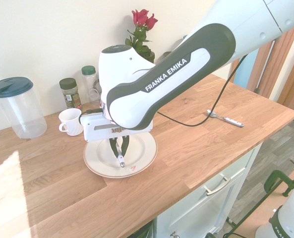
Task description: Put the fork into the plate
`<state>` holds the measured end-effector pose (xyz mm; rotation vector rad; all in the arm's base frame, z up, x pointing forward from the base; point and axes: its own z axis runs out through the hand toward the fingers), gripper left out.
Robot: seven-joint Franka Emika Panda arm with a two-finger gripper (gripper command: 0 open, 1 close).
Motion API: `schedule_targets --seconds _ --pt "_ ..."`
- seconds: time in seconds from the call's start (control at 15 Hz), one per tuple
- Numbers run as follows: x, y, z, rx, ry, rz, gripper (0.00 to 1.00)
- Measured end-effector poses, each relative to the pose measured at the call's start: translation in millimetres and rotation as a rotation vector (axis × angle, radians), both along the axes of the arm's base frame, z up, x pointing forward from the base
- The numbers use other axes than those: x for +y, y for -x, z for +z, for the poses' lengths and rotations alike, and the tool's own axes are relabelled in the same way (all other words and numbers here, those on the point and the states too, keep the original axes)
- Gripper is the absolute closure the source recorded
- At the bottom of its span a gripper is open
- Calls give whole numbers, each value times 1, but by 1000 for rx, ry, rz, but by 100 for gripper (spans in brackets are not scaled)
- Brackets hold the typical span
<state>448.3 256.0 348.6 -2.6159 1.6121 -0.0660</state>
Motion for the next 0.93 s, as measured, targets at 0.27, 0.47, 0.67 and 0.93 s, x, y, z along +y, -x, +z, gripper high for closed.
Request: schedule_targets --seconds 0.27,0.47,0.67,0.93 --pt "-1 3 -3 37 -16 4 0" --pt "-3 3 -4 51 -24 10 0" --pt "-4 4 -6 54 -22 16 0" --pt "-9 2 -8 58 -19 13 0"
